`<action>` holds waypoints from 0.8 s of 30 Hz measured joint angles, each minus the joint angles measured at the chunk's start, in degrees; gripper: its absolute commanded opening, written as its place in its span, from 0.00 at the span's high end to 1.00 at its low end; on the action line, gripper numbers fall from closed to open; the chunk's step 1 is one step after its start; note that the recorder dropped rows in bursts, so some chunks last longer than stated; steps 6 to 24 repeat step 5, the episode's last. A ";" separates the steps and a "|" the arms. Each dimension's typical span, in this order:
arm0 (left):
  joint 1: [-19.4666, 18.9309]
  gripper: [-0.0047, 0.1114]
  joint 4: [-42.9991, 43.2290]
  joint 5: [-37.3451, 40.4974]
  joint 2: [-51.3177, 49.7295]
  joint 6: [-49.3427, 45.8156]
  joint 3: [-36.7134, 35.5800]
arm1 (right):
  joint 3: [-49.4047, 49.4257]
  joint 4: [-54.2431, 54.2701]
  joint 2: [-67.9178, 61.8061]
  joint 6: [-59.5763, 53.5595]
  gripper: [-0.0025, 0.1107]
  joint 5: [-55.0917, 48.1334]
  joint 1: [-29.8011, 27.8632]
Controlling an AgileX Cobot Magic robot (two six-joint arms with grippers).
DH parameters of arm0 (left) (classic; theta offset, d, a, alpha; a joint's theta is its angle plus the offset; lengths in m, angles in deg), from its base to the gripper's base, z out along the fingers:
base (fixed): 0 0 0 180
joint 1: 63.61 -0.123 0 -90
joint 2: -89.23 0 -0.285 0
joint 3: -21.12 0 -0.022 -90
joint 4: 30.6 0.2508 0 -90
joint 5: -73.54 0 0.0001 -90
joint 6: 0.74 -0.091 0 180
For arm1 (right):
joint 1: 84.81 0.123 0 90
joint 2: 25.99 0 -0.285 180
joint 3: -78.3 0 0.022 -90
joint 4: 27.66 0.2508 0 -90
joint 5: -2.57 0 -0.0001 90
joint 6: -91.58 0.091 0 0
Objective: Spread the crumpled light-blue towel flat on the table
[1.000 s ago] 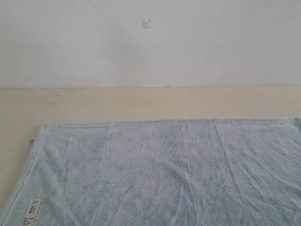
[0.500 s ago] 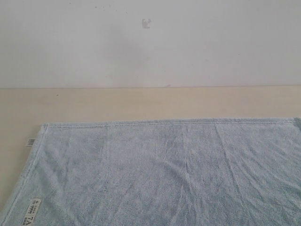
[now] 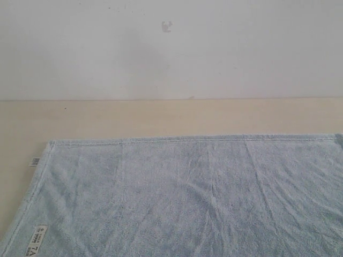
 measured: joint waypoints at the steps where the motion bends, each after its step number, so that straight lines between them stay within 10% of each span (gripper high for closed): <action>1: 0.00 0.92 0.00 0.00 0.00 0.00 0.00 | 0.00 0.00 0.00 0.00 0.98 0.00 0.00; 24: 0.00 0.92 0.00 0.00 0.00 0.00 0.00 | 0.00 0.00 0.00 0.00 0.98 0.00 0.00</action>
